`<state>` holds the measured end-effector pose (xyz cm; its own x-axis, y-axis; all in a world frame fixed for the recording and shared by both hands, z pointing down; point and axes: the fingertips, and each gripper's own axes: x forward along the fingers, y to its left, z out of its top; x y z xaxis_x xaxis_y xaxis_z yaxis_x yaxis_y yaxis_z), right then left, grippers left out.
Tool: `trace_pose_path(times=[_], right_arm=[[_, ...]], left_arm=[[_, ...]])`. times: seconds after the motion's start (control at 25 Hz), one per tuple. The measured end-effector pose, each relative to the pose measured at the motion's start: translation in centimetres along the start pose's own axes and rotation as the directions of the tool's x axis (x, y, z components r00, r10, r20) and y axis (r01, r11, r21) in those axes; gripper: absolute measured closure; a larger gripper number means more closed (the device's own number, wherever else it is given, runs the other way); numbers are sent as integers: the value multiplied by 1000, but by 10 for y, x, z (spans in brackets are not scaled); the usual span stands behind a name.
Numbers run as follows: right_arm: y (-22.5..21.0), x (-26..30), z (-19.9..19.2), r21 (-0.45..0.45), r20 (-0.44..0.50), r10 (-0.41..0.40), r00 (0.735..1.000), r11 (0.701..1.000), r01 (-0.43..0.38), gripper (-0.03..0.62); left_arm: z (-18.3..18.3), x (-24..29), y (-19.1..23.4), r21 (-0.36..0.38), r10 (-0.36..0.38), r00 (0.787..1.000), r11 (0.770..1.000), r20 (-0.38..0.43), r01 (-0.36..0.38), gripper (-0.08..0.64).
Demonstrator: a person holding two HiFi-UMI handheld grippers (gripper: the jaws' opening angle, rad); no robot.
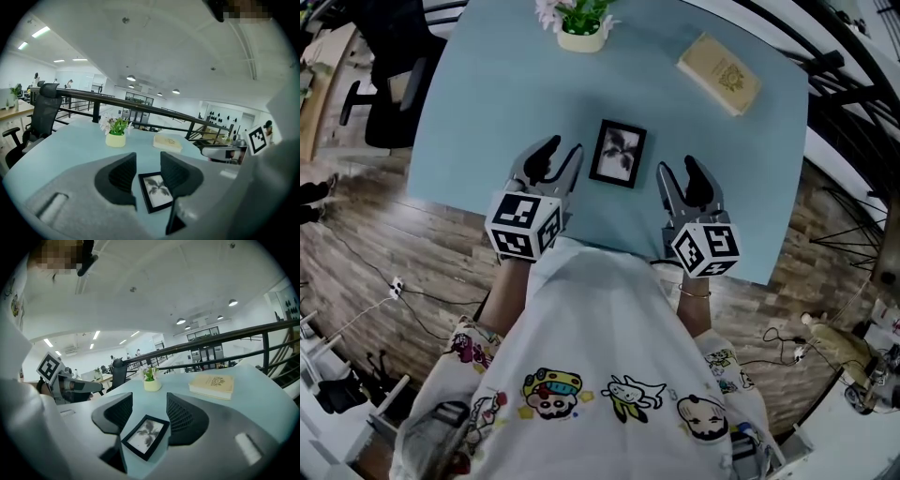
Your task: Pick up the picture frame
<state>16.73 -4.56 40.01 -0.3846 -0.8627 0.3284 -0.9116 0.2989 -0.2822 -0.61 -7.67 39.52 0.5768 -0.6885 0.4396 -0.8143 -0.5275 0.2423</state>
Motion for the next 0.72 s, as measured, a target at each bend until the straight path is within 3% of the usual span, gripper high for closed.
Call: trace_pose_path(times=[0.72], right_arm=[[5, 19, -11, 64, -43, -8, 999, 998, 11, 382]], left_arm=[[-14, 27, 2, -27, -74, 996, 997, -57, 73, 405]])
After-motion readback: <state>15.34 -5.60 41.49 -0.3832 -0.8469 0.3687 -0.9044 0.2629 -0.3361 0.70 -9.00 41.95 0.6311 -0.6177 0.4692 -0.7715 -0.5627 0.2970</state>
